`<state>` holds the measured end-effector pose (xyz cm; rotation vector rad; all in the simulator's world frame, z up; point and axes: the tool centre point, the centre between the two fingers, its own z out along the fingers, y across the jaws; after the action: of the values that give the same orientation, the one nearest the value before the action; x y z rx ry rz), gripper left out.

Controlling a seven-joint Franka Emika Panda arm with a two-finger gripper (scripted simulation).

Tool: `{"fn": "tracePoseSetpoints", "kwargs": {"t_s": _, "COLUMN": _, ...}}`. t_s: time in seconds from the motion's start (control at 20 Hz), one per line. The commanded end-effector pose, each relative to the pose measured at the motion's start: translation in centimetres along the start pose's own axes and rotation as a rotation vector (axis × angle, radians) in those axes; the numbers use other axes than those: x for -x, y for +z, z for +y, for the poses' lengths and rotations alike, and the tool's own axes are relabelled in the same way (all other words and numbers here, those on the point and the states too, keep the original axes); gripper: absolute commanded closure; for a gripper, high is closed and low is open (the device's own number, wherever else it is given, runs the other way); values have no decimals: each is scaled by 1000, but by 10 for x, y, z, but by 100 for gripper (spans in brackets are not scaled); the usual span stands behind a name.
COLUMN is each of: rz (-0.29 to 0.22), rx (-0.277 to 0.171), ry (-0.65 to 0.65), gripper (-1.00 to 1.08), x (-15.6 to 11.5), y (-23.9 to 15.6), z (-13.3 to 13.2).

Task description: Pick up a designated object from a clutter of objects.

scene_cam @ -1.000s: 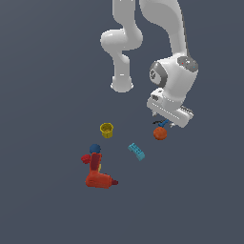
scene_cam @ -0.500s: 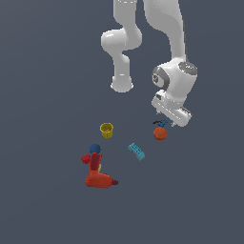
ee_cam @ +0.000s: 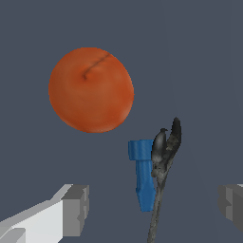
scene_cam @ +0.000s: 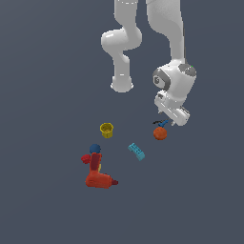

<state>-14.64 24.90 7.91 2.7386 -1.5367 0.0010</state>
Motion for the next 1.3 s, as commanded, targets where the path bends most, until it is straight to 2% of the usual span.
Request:
{"fn": "tracePoseSetpoints", "kwargs": {"t_s": 0.0, "rz": -1, "rx": -1, "ry": 14, "gripper": -92, "x": 3, "y": 2, "z": 2}}
{"fn": "tracePoseSetpoints", "kwargs": {"t_s": 0.45, "rz": -1, "rx": 0, "ry": 18, "gripper": -92, "x": 4, "y": 7, "z": 3}}
{"fn": "tracePoseSetpoints", "kwargs": {"t_s": 0.95, "rz": -1, "rx": -1, "ry": 21, "gripper": -92, "x": 5, "y": 45, "z": 3}}
{"fn": "tracePoseSetpoints", "kwargs": {"t_s": 1.25, "rz": -1, "rx": -1, "ry": 21, "gripper": -92, "x": 5, "y": 54, "z": 3}}
